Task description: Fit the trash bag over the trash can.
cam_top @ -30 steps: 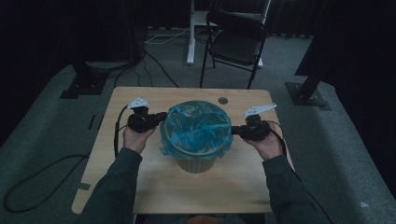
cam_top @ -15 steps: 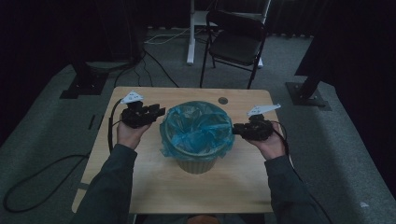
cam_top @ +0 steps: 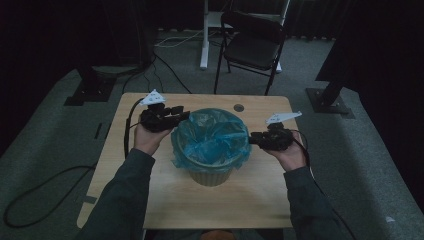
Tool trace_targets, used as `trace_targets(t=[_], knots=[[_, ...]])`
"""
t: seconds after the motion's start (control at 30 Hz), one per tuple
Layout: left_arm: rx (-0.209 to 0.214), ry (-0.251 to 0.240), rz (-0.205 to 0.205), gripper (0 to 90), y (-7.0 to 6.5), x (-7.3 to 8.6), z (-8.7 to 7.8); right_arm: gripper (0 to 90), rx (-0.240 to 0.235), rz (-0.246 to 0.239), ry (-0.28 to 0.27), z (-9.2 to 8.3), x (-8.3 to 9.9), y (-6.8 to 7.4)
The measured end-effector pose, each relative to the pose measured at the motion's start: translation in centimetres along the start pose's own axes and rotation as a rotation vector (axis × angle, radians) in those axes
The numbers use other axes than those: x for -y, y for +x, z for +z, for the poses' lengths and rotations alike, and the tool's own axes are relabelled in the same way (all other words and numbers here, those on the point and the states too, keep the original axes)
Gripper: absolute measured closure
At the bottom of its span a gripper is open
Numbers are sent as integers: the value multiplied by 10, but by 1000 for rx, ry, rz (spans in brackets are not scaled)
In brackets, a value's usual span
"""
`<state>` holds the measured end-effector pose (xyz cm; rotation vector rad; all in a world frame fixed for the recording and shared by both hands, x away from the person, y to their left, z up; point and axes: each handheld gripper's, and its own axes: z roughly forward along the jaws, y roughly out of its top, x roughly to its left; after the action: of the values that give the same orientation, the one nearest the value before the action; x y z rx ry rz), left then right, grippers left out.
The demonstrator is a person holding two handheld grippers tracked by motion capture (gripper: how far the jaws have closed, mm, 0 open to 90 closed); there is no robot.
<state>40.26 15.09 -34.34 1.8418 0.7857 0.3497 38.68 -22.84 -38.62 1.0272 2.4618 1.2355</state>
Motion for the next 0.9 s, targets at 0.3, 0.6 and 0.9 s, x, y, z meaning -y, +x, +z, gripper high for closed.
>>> trace_targets(t=[0.3, 0.6, 0.9], knots=[[56, 48, 82, 702, -21, -13, 15, 704, -1, -4, -1, 0, 0, 0], [86, 121, 134, 695, -33, -12, 35, 705, -5, -3, 0, 1, 1, 1], [71, 189, 188, 690, -44, -18, 55, 706, -9, -9, 4, 2, 0, 1]])
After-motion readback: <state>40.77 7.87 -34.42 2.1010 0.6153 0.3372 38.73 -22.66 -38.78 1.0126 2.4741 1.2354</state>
